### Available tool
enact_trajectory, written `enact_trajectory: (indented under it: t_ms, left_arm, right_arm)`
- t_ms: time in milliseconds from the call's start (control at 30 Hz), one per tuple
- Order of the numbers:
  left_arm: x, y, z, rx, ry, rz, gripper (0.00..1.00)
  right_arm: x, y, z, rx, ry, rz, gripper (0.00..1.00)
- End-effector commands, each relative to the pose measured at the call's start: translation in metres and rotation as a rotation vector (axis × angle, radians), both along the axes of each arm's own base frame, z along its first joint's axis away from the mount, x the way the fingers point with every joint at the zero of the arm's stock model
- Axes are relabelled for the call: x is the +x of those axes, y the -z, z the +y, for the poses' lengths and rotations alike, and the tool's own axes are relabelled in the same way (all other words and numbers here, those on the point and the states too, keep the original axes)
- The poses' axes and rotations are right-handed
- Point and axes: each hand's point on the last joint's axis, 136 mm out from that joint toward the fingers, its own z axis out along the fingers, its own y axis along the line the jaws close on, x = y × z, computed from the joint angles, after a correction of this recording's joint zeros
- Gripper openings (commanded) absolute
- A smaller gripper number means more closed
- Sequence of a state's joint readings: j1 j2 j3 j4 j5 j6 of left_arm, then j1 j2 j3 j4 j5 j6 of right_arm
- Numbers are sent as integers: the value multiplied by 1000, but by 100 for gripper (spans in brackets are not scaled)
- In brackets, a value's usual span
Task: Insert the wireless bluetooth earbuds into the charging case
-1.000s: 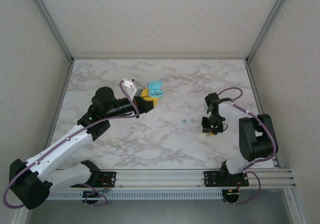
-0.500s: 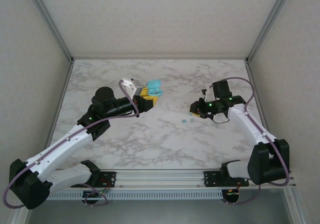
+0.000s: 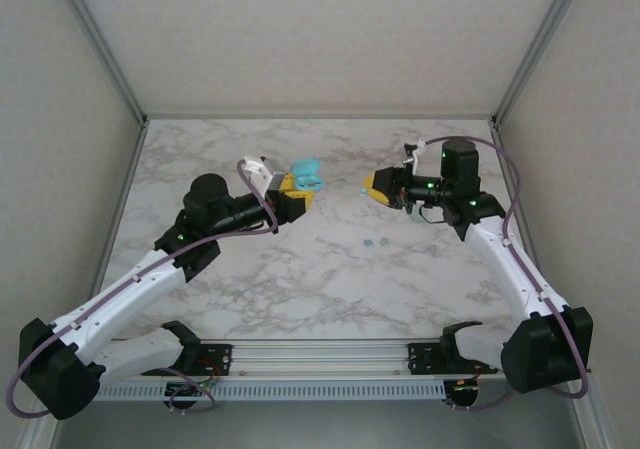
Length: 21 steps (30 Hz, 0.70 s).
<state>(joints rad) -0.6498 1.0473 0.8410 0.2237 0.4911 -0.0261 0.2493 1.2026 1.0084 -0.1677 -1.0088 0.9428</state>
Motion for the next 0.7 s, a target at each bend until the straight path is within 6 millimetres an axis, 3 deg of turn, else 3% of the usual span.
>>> enact_trajectory:
  t_ms: [0,300,667]
  left_arm:
    - [3,0,1,7,-1,-21,27]
    - [3,5,-2,31,15,-56,26]
    - [11,8,-8,37,15,-108,26]
  right_arm:
    - [-5,-41,11,115,-74,-35,22]
    - [-7,-75,32,154,-80,-69,23]
    - [-22,-87,76,32,-107,-246,22]
